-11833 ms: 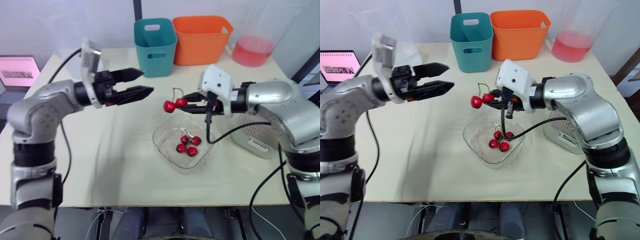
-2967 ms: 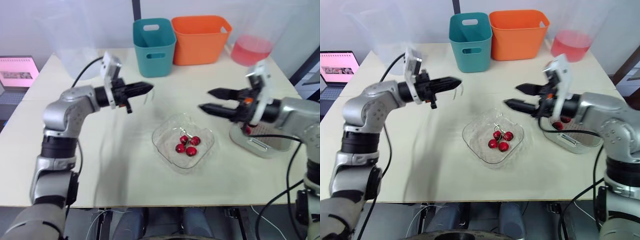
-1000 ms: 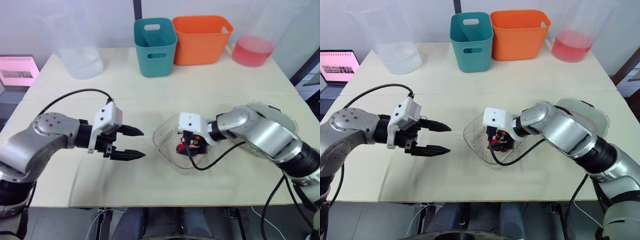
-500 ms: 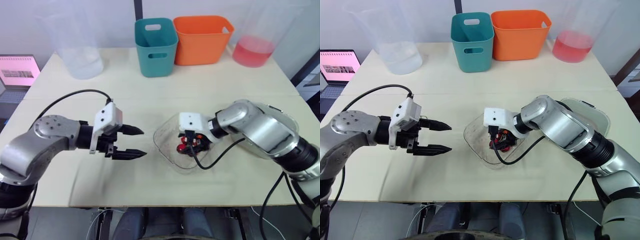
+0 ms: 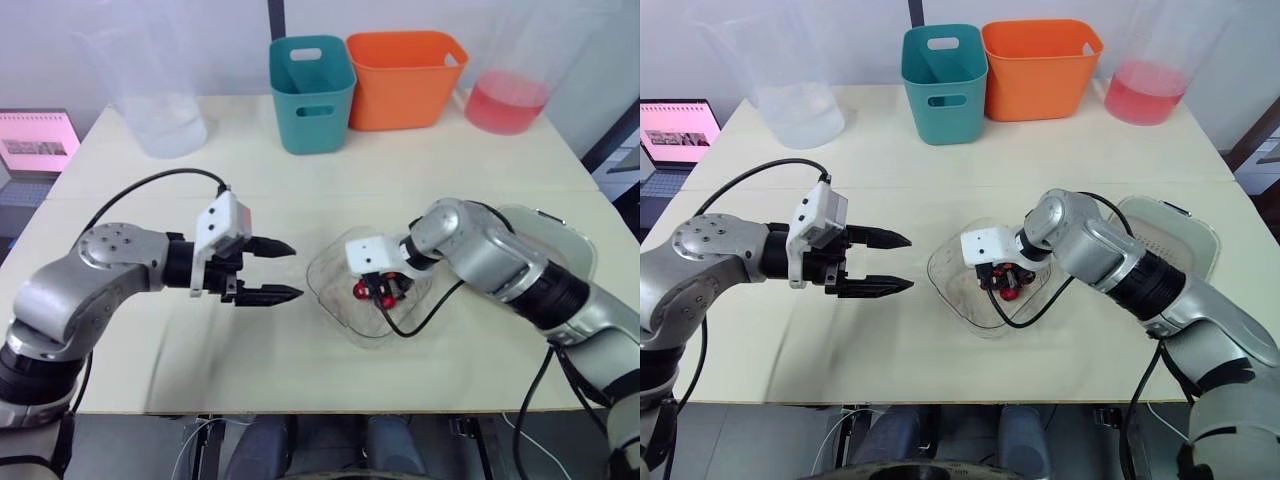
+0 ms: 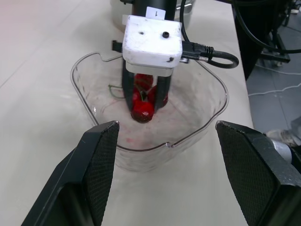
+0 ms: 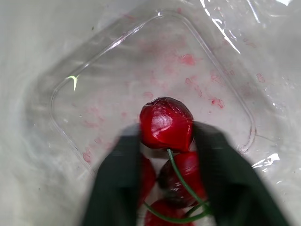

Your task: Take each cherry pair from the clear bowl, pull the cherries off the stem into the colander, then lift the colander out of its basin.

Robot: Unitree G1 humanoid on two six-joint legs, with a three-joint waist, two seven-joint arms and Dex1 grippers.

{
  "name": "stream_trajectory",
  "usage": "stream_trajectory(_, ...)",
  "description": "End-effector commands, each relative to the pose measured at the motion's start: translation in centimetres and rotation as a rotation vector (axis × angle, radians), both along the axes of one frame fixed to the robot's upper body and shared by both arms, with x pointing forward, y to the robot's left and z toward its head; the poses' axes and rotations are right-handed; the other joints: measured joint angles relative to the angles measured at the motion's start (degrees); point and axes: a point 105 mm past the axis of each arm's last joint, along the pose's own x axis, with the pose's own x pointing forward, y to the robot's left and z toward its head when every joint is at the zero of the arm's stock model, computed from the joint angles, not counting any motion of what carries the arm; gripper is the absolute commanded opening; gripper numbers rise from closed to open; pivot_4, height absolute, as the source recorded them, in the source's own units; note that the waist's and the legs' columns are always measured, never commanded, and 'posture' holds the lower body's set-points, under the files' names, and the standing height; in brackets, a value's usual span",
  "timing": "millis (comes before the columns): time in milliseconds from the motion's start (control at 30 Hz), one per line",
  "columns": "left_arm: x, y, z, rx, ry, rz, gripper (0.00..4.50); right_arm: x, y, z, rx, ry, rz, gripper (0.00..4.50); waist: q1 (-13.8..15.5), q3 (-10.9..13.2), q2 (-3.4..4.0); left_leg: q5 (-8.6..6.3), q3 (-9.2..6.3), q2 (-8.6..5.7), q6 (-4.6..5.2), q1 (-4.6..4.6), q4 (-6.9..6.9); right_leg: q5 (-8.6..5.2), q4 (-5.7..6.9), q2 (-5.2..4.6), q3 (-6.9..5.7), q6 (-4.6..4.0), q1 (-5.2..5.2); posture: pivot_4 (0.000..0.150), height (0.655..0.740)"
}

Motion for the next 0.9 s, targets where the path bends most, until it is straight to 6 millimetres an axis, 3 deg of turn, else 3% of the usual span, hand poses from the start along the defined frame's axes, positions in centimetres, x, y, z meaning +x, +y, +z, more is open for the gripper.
stream_trajectory(33,-0.3,-0.1,1.0,-0.016,-0.041,-0.005,3.48,-0.4,0.6,0.6,0.010,-0.011,0.045,0.22,0.0,0.0,0.00,0.00,0.00,0.00,0.00,0.00,0.00,0.00,0.00,0.00,0.00,0.00,0.00,0.150,0.7400)
stream_trajectory(267,0.0,0.2,0.8,-0.016,-0.038,0.012,3.48,-0.2,3.3,3.5,0.169,-0.082,0.102,0.11,-0.2,0.0,0.00,0.01,-0.01,0.01,-0.01,0.00,-0.02,0.00,0.03,0.01,0.01,0.00,-0.03,0.150,0.7400)
stream_trajectory(400,0.1,0.1,0.8,-0.020,-0.037,0.009,3.48,0.0,4.2,4.1,0.199,-0.139,0.157,0.11,0.0,0.0,0.00,0.01,-0.02,0.00,-0.02,0.00,0.00,0.00,0.04,0.00,0.01,0.00,-0.02,0.150,0.7400)
stream_trajectory(433,0.1,0.1,0.8,-0.020,-0.037,0.008,3.48,-0.1,4.2,4.1,0.200,-0.145,0.172,0.57,0.0,0.0,0.00,0.01,-0.02,0.00,-0.02,0.00,0.00,0.00,0.04,0.00,0.01,0.00,-0.02,0.150,0.7400)
stream_trajectory(467,0.1,0.1,0.8,-0.021,-0.036,0.008,3.48,-0.1,3.7,4.1,0.196,-0.148,0.165,0.57,0.0,0.0,0.00,0.01,-0.02,0.00,-0.02,0.00,0.00,0.00,0.04,0.00,0.00,0.00,-0.02,0.150,0.7400)
stream_trajectory(500,0.1,0.0,0.8,-0.021,-0.036,0.008,3.48,0.0,3.3,4.1,0.196,-0.151,0.146,1.19,0.0,0.0,0.00,0.01,-0.02,0.00,-0.02,0.00,0.00,0.00,0.04,0.00,0.00,0.00,-0.02,0.150,0.7400)
stream_trajectory(600,0.2,0.1,0.8,-0.021,-0.036,0.010,3.48,0.2,1.9,5.2,0.223,-0.134,0.057,2.47,0.2,0.0,0.00,0.01,-0.02,-0.01,-0.03,0.00,0.00,0.00,0.03,-0.01,0.00,0.00,-0.01,0.150,0.7400)
stream_trajectory(733,0.3,0.3,0.8,-0.017,-0.035,0.013,3.48,-0.7,0.5,5.9,0.289,-0.045,-0.076,2.47,0.1,0.0,0.00,0.01,-0.02,-0.01,-0.02,0.00,-0.01,0.00,0.03,-0.01,0.01,0.00,-0.01,0.150,0.7400)
stream_trajectory(900,0.4,0.6,0.7,0.004,-0.036,0.014,3.48,-2.0,-0.4,5.4,0.337,0.062,-0.215,2.47,0.0,0.0,0.00,0.00,-0.02,0.01,-0.01,0.00,-0.02,0.00,0.04,0.00,0.01,0.00,-0.01,0.150,0.7400)
